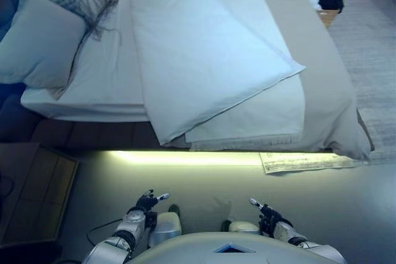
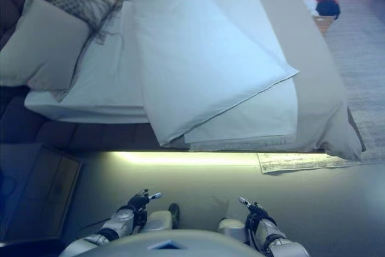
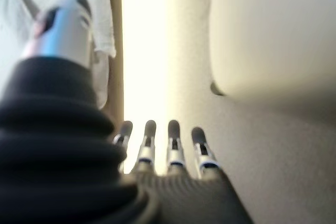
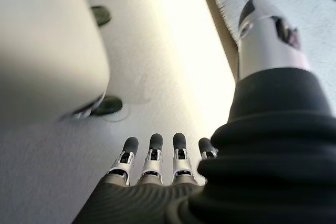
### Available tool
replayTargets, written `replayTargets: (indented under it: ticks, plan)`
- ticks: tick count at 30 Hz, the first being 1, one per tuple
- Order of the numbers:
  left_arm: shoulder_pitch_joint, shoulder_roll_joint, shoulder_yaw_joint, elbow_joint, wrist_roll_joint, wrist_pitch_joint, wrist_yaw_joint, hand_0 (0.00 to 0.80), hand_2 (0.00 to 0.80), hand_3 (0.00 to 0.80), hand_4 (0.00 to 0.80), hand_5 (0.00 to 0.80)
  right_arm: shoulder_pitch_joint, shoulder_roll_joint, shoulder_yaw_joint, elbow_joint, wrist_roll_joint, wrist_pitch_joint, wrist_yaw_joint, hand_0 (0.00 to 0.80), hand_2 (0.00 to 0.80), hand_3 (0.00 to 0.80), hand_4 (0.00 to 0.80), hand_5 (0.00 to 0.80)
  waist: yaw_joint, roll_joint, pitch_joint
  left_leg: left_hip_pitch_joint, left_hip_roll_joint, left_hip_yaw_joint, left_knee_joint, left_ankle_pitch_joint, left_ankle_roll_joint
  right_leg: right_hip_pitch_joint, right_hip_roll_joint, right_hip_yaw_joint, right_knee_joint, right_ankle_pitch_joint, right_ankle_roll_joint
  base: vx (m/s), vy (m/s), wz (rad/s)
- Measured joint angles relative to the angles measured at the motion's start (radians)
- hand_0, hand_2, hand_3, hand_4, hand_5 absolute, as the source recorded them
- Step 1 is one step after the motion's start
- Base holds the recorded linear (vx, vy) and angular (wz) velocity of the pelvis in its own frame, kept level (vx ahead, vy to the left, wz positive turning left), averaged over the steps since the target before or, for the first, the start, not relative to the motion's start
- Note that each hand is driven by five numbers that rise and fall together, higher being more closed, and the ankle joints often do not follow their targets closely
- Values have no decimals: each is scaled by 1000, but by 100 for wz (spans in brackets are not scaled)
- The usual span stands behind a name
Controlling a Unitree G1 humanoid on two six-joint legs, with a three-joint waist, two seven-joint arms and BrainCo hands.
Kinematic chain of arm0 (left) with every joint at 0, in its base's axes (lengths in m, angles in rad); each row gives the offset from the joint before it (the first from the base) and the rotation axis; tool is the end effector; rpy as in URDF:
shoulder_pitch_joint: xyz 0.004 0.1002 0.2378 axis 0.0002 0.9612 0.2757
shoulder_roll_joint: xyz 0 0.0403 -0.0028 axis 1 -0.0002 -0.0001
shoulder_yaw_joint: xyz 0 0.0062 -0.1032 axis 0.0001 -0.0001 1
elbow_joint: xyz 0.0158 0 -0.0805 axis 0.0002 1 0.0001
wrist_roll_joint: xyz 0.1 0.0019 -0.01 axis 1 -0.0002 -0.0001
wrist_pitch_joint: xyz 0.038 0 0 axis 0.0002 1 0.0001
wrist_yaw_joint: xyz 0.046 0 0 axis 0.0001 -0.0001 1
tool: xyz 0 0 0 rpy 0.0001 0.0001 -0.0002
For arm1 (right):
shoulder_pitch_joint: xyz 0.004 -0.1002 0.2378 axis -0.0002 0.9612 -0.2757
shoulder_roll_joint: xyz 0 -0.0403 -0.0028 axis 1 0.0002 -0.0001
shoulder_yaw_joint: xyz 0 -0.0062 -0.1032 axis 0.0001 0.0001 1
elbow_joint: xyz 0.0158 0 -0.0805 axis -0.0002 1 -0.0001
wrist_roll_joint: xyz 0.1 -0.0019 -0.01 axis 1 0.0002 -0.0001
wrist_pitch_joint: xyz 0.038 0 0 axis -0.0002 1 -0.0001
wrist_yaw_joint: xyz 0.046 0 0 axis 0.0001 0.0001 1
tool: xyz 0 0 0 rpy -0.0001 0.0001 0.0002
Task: Make the bed neatly
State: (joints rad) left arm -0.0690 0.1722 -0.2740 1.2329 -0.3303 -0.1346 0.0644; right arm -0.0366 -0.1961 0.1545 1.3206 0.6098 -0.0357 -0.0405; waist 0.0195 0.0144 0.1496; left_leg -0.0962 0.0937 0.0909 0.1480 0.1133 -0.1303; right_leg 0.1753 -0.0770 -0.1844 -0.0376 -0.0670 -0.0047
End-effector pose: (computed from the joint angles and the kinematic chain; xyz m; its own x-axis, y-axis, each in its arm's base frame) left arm 0.1004 0.1907 -0.1141 0.5003 0.1298 -0.8561 -0.0559 0.9915 0.1177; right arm 0.0705 -0.2117 -0.1198 0.2934 -0.1992 -0.9350 0.4260 0.9028 -0.0587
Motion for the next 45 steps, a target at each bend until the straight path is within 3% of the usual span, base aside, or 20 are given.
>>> replayTargets:
  ticks: [1,4,8,9,10,12,13,17,21,27,29,30,31,34,36,38,40,42,43,45]
  plan:
    - [3,1,-2,9,0,-7,6,0,0,0,0,0,0,-5,-3,1,0,0,0,0,0,0,0,0,-6,8,-2,-1,17,20,-55,3,-4,3,8,-1,-6,-3,1,316,148,7]
    - [-9,-3,13,26,-10,-34,27,0,0,0,0,0,0,-14,-27,29,0,-1,-1,0,0,0,0,0,1,11,19,-25,50,24,-182,8,1,19,24,1,-24,0,-4,290,185,12]
    - [-8,-1,42,39,-17,-58,45,0,0,0,0,0,6,-26,-47,53,-10,-9,-1,0,0,0,0,0,22,15,31,5,65,67,-214,24,20,78,15,20,-44,-29,50,272,179,-19]
    - [0,4,47,39,-18,-63,46,0,0,0,0,0,7,-21,-47,57,-10,-14,1,0,0,0,0,0,26,10,35,28,51,78,-213,81,45,94,1,26,-37,-40,74,278,166,-25]
    - [1,17,51,35,-15,-72,46,0,0,0,0,0,7,-7,-48,57,-10,-21,9,0,0,0,0,0,27,-22,34,43,24,94,-212,94,62,104,-30,34,-33,-51,92,336,209,-28]
    - [4,46,62,32,3,-66,45,0,0,0,0,0,8,24,-59,48,-16,-28,17,0,0,0,0,0,24,-69,25,65,-20,116,-235,87,84,109,-79,22,-21,-48,105,280,194,-11]
    - [2,51,61,31,3,-65,44,0,0,0,0,0,8,35,-64,36,-19,-29,17,0,0,0,0,0,24,-75,23,76,-31,120,-235,75,92,111,-91,10,-2,-45,106,256,184,5]
    - [8,41,37,28,4,-59,43,0,0,0,0,0,9,75,-63,10,-19,-32,42,0,0,0,0,0,26,-67,10,132,-57,113,-235,28,110,116,-117,-10,102,-41,108,199,151,11]
    - [10,46,19,32,4,-46,43,0,0,0,0,0,-2,96,-60,-4,-17,-40,55,0,0,0,0,0,28,-80,-32,138,-70,105,-235,5,119,96,-135,-16,149,-38,111,109,157,7]
    - [7,44,14,62,35,-46,44,0,0,0,0,0,-27,96,-60,-3,-8,-40,49,0,0,0,0,0,27,-83,-70,137,-82,125,-234,-23,137,43,-150,25,212,-20,108,92,160,-12]
    - [7,43,-11,65,43,-40,44,0,0,0,0,0,-18,92,-60,-1,-8,-39,47,0,0,0,0,0,14,-68,-76,141,-77,126,-238,-32,152,-8,-148,44,305,-3,116,145,92,-7]
    - [5,42,-18,67,43,-35,45,0,0,0,0,0,-15,90,-59,2,-8,-38,49,0,0,0,0,0,10,-49,-68,147,-66,125,-241,-37,160,-60,-146,54,382,-14,128,115,-1,-8]
    - [6,42,-22,70,43,-30,46,0,0,0,0,0,-12,90,-53,5,-8,-38,54,0,0,0,0,0,-2,-47,-67,152,-56,125,-242,-39,161,-85,-129,67,373,-52,128,84,-66,-2]
    - [3,43,-25,76,43,-27,46,0,0,0,0,0,-8,82,-29,4,-7,-37,59,0,0,0,0,0,-10,-49,-66,143,-50,131,-242,-41,162,-199,-91,61,215,-50,136,103,-155,-5]
    - [5,41,-25,85,43,-27,46,0,0,0,0,0,-16,68,-28,3,1,-37,61,0,0,0,0,0,-31,-48,-64,121,-45,123,-239,-40,164,-287,-75,50,115,5,160,178,-156,15]
    - [5,44,-18,95,43,-25,45,0,0,0,0,0,-20,62,-43,1,5,-37,68,0,0,0,0,0,-37,-46,-54,120,-30,115,-241,-40,164,-334,-64,4,21,79,173,167,-125,32]
    - [14,48,-17,92,43,-25,44,0,0,0,0,0,-17,65,-48,1,5,-36,67,0,0,0,0,0,-37,-66,-49,130,-29,83,-242,-44,156,-344,-68,-16,48,78,178,165,-144,63]
    - [1,62,-6,81,43,-29,43,0,0,0,0,0,-10,68,-49,3,0,-35,57,0,0,0,0,0,-41,-104,-33,160,-47,49,-181,-70,138,-331,-86,-18,108,84,159,143,-123,74]
    - [4,60,-1,73,43,-29,45,0,0,0,0,0,-18,56,-44,2,-5,-34,47,0,0,0,0,0,-29,-95,-29,164,-58,53,-97,-106,126,-312,-81,-18,102,84,159,130,-96,32]
    - [22,48,0,73,43,-28,44,0,0,0,0,0,-22,33,-38,-18,-7,-36,30,0,0,0,0,0,-36,-50,-29,222,-50,72,-112,-187,117,-279,-43,-36,104,98,139,166,-98,16]
